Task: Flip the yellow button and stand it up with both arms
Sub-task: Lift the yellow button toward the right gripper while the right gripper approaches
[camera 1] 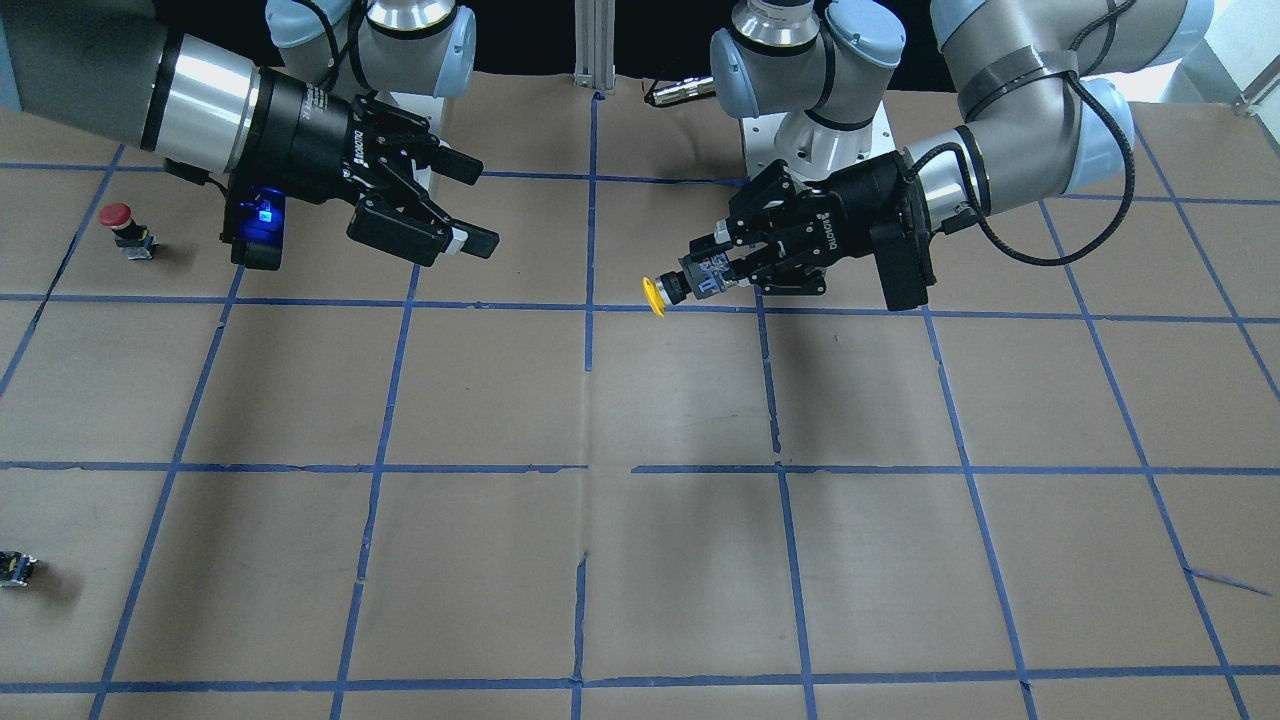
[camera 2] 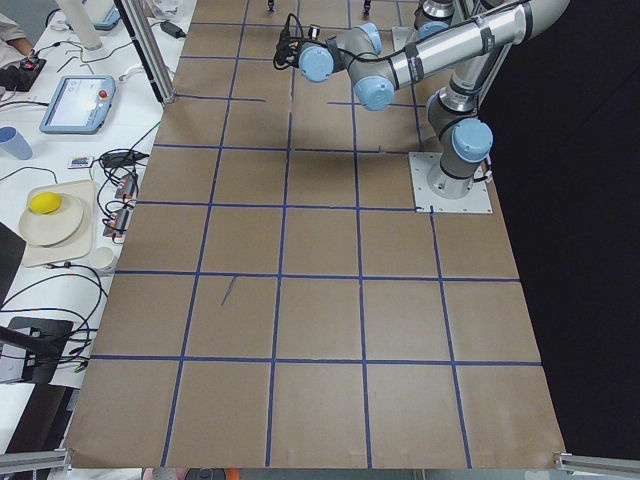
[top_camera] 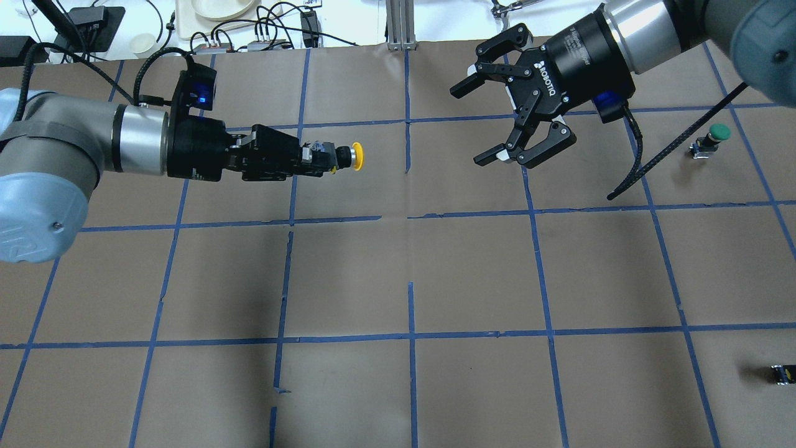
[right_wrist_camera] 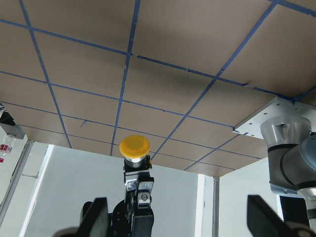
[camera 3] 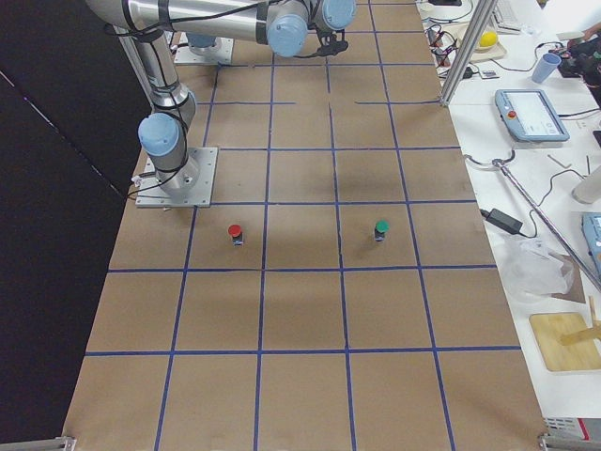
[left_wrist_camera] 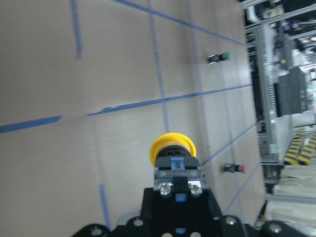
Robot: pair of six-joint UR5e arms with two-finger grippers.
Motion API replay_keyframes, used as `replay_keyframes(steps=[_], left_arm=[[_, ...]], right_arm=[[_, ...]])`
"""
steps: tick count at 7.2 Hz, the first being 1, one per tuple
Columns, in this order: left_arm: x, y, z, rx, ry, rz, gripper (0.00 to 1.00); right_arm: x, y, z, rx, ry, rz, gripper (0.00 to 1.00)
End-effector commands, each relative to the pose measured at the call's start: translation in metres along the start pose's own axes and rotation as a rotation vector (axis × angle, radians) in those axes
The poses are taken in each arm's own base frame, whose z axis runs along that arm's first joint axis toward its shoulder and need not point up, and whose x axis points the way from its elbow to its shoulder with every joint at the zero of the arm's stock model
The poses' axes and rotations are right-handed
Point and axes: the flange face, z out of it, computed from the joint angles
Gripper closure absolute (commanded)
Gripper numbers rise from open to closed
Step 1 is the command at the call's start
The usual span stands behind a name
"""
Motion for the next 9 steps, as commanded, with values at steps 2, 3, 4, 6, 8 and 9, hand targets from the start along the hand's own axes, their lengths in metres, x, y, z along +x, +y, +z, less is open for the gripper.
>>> replay_keyframes(steps=[2, 3, 4, 6, 8, 9], left_arm=[[0.068, -0.002, 0.042, -0.041, 0.082, 0.111, 0.95], [0.089, -0.008, 0.052, -0.043, 0.079, 0.116, 0.96], [0.098, -0.009, 0.057, -0.033, 0.073, 0.065, 0.96], [0.101, -0.011, 0.06, -0.024, 0.073, 0.024, 0.96], [0.099, -0.011, 0.06, -0.027, 0.063, -0.031, 0.96], [0.101, -0.011, 0.06, -0.027, 0.063, -0.034, 0.96]], right_arm=[[-0.004, 0.002, 0.002, -0.065, -0.036, 0.014, 0.01], [-0.005, 0.004, 0.003, -0.083, -0.044, 0.02, 0.01], [-0.004, 0.004, 0.003, -0.084, -0.043, 0.028, 0.01], [-0.005, 0.005, 0.003, -0.093, -0.053, 0.055, 0.01], [-0.003, 0.009, 0.002, -0.1, -0.055, 0.061, 0.02], [-0.003, 0.009, 0.002, -0.103, -0.059, 0.057, 0.02]])
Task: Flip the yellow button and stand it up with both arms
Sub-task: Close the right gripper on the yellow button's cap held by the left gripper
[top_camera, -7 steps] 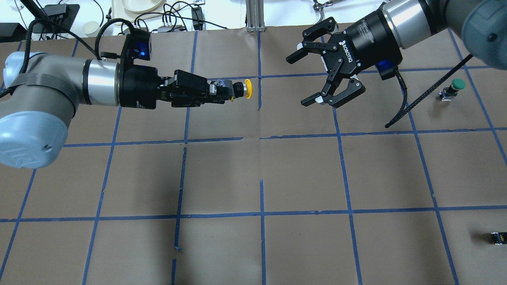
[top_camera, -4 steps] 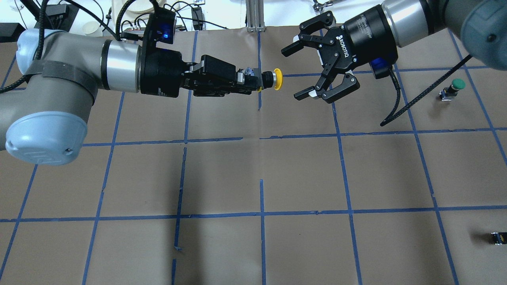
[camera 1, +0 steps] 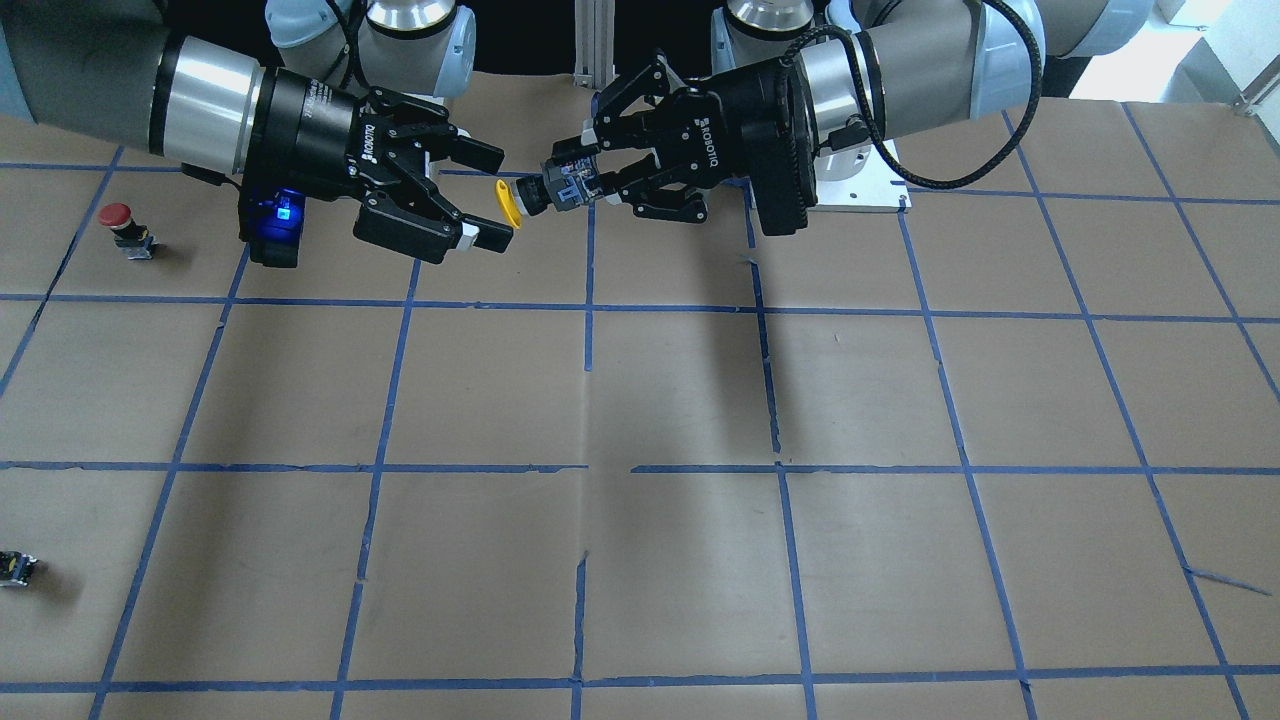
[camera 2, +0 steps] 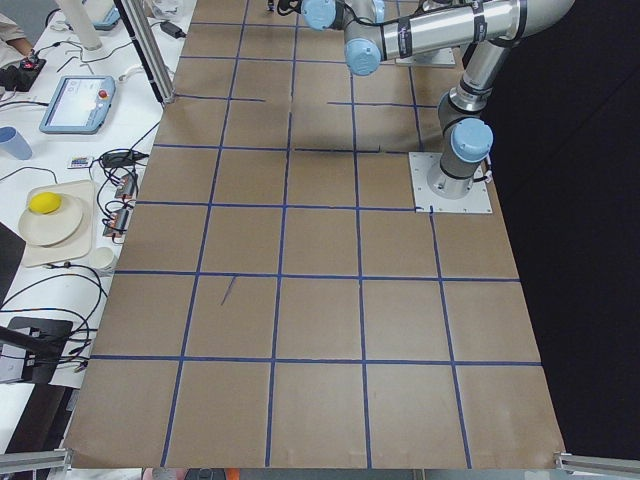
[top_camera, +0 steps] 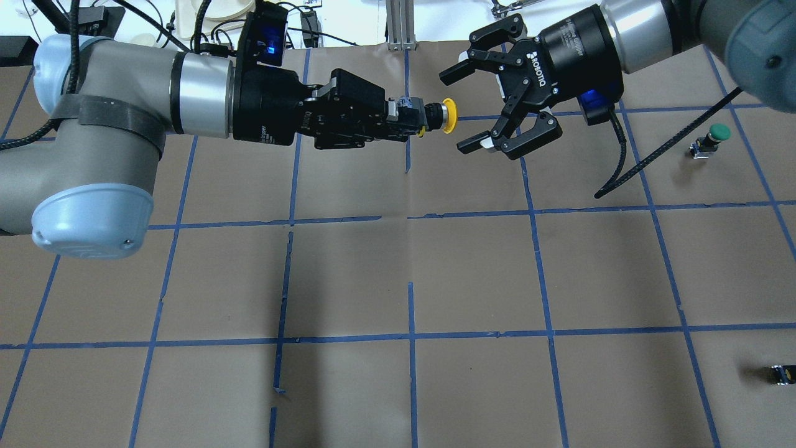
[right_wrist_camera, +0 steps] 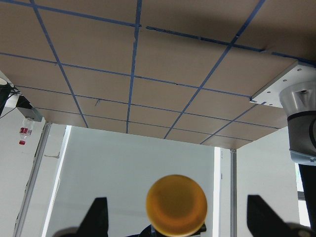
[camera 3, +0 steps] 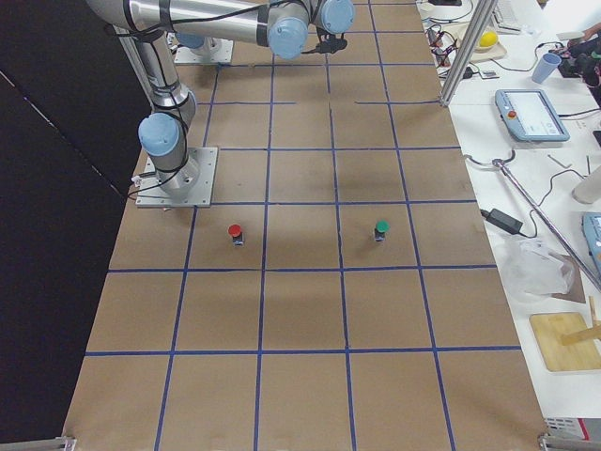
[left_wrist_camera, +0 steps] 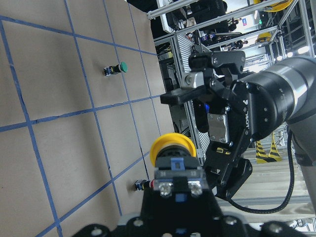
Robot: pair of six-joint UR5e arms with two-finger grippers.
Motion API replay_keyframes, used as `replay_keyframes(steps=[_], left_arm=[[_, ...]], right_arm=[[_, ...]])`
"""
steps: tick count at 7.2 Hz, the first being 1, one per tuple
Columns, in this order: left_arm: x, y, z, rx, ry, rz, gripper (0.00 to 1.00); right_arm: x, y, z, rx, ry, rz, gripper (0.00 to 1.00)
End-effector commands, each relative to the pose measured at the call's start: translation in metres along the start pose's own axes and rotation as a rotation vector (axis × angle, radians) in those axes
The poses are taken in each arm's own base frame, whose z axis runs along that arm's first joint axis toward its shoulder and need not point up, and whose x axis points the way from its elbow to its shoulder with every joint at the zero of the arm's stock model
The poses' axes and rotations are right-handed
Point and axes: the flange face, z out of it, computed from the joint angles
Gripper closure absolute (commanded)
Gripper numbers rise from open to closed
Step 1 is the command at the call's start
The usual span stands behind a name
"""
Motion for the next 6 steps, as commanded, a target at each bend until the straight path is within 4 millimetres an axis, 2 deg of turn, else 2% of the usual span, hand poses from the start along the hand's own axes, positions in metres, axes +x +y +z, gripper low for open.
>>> replay_keyframes(steps=[1, 3, 5, 6], left_arm=[[0.0023, 0.0013, -0.0001, 0.0, -0.001, -0.01, 0.96], [0.0005, 0.0007, 0.0004, -0.001, -0.004, -0.013, 0.95], [0.0049, 0.0019, -0.0012, 0.002, -0.003, -0.006, 0.95], [0.0063, 0.0018, -0.0008, 0.002, 0.002, -0.004, 0.95]], right_arm=[[-0.0024, -0.0029, 0.0018, -0.004, -0.001, -0.005, 0.05], [-0.0021, -0.0021, 0.0016, -0.005, -0.001, -0.002, 0.12], [-0.0024, -0.0029, 0.0019, -0.006, -0.001, -0.004, 0.29], [-0.0028, -0.0034, 0.0023, -0.009, -0.001, -0.001, 0.5]])
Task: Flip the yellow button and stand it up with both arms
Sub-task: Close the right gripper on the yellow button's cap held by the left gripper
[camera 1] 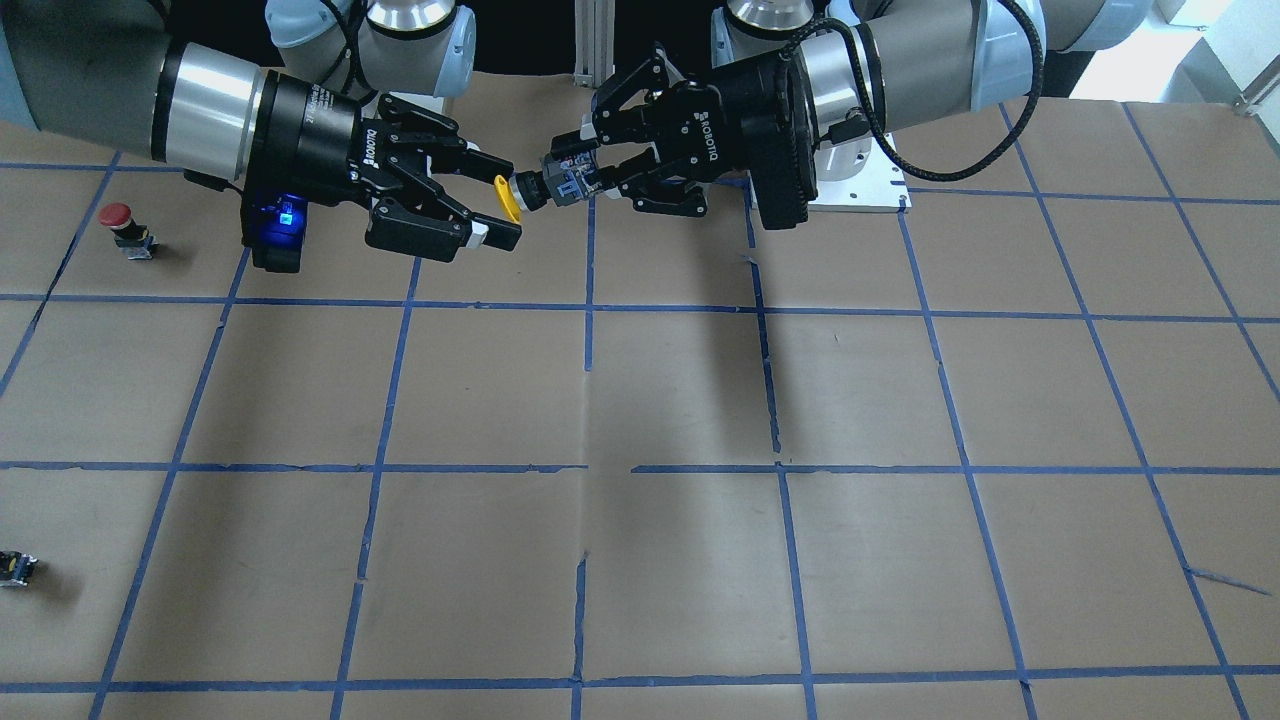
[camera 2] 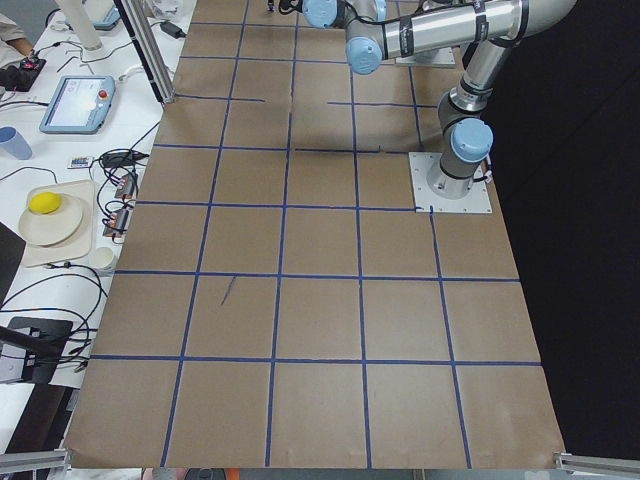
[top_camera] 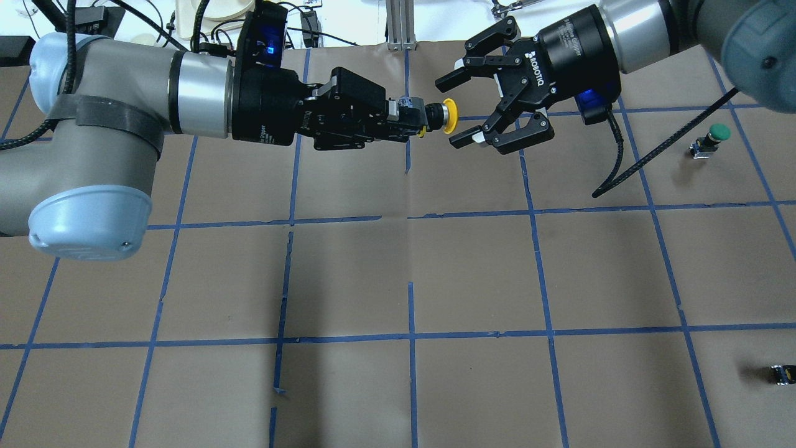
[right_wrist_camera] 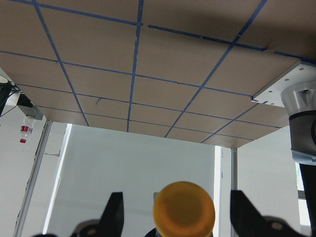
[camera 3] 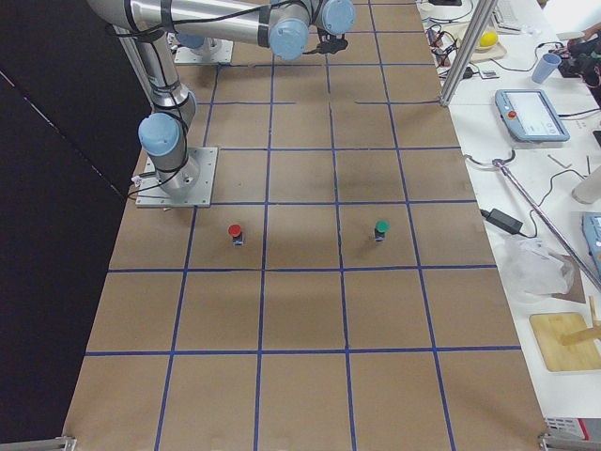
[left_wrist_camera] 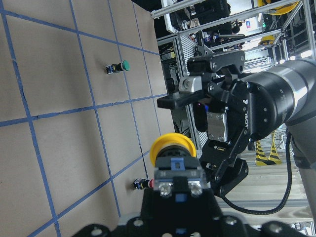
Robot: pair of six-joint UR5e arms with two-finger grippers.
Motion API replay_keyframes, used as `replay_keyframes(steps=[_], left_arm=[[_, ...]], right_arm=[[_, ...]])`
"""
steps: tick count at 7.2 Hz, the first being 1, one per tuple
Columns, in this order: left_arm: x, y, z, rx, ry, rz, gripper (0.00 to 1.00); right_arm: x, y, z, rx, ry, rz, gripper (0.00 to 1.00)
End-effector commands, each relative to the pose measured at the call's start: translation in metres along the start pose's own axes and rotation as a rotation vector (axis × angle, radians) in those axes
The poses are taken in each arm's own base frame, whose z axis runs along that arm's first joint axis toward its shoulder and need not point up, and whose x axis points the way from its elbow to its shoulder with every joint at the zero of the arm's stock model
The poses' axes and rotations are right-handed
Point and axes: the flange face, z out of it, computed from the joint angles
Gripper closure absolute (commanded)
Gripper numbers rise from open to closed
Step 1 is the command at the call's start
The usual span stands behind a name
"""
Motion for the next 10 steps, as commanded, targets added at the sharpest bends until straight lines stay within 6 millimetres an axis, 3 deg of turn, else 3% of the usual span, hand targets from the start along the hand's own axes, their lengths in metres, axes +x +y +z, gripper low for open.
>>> replay_keyframes(steps=[1, 2, 4, 5, 6, 10], left_arm=[[0.001, 0.0, 0.0, -0.001, 0.001, 0.002, 0.95], [0.001, 0.0, 0.0, -0.001, 0.001, 0.002, 0.94], [0.0, 0.0, 0.0, 0.001, -0.002, 0.005, 0.93], [0.001, 0.0, 0.0, 0.0, -0.007, 0.016, 0.71], [0.001, 0.0, 0.0, 0.0, -0.004, 0.01, 0.03], [0.001, -0.002, -0.002, 0.002, -0.06, -0.011, 0.0]], right_arm=[[-0.001, 0.001, 0.001, -0.03, -0.014, 0.007, 0.69], [-0.002, 0.002, 0.001, -0.042, -0.021, 0.009, 0.84], [-0.002, 0.003, 0.0, -0.041, -0.023, 0.008, 0.87], [-0.003, 0.002, -0.001, -0.041, -0.024, 0.007, 0.87], [-0.003, 0.002, -0.002, -0.041, -0.026, 0.008, 0.87], [-0.007, -0.005, -0.014, -0.014, -0.049, -0.022, 0.87]])
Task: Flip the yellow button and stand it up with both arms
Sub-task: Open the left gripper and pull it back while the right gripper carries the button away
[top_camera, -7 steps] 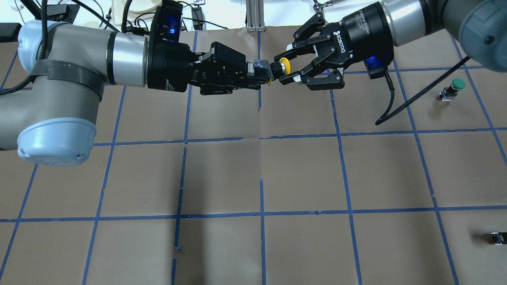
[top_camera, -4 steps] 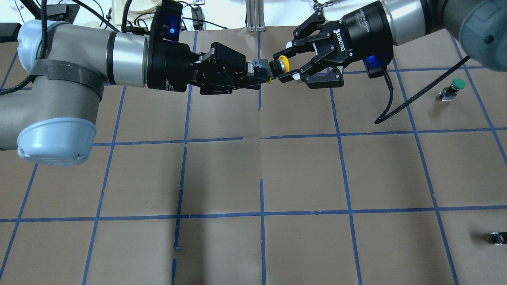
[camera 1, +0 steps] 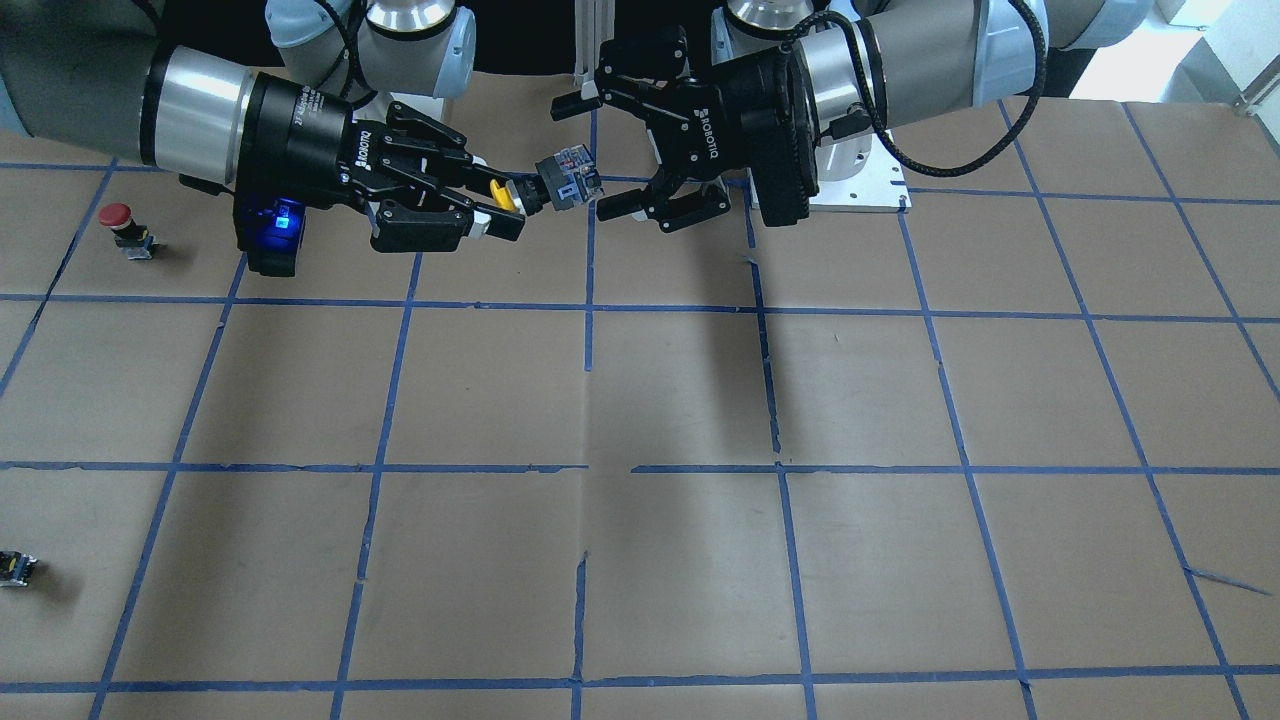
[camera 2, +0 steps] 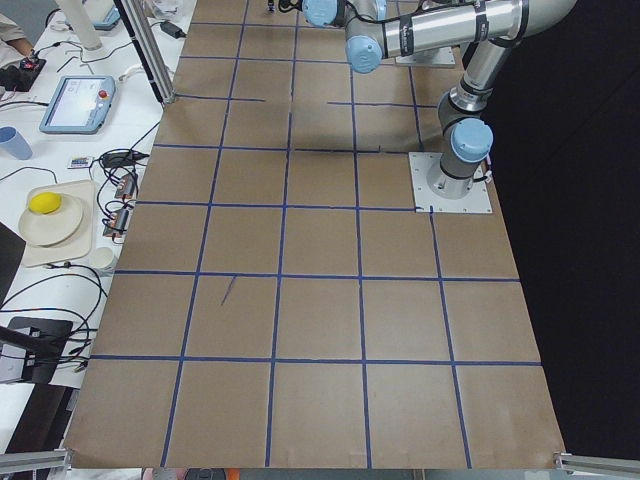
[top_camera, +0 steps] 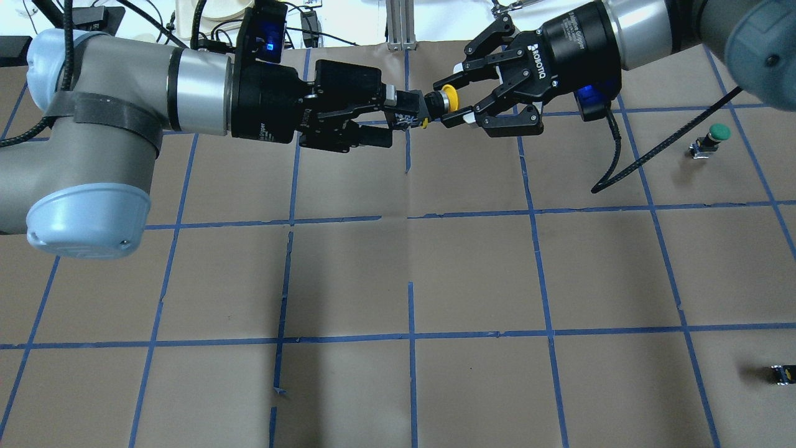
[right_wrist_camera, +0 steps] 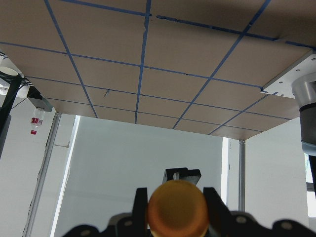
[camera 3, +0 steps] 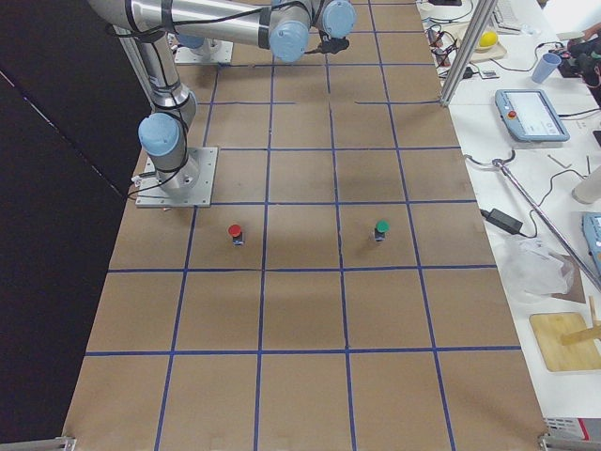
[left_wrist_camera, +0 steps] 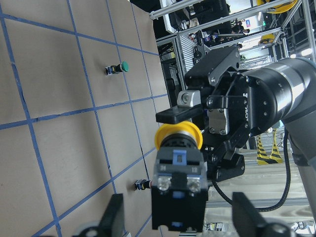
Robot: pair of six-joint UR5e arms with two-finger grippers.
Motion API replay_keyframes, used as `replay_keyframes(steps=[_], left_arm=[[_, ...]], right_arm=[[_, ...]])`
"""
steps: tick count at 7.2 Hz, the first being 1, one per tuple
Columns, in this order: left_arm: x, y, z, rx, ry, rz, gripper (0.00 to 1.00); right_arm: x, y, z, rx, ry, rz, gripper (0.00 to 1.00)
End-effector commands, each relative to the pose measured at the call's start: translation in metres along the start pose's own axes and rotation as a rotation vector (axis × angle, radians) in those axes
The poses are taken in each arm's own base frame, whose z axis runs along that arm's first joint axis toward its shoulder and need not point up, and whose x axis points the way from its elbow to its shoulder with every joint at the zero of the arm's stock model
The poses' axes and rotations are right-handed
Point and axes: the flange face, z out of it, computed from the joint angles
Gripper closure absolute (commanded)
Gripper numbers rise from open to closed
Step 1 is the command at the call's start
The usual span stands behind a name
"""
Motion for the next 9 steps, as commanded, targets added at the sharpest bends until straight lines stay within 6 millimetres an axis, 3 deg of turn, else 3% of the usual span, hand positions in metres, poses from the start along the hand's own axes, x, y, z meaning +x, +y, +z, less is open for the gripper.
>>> replay_keyframes(steps=[1, 2, 3, 5, 7, 9], left_arm=[[0.001, -0.006, -0.01, 0.011, -0.186, 0.001, 0.01], [0.012, -0.014, -0.019, 0.019, -0.286, 0.028, 0.01], [0.009, -0.017, -0.026, 0.014, -0.432, 0.033, 0.0], [0.007, -0.005, -0.013, -0.093, -0.723, 0.038, 0.0], [0.017, -0.007, -0.028, -0.162, -0.911, 0.003, 0.0], [-0.01, -0.019, -0.032, -0.203, -1.07, -0.022, 0.0]], right_arm=[[-0.004, -0.018, -0.028, 0.143, -0.005, -0.093, 0.87], [0.0, -0.027, -0.037, 0.239, 0.051, -0.196, 0.87], [0.009, -0.035, -0.044, 0.36, 0.153, -0.303, 0.9], [0.024, -0.056, -0.059, 0.555, 0.419, -0.544, 0.94], [0.019, -0.066, -0.086, 0.778, 0.56, -0.682, 0.94], [0.015, -0.076, -0.116, 0.931, 0.642, -0.764, 0.94]])
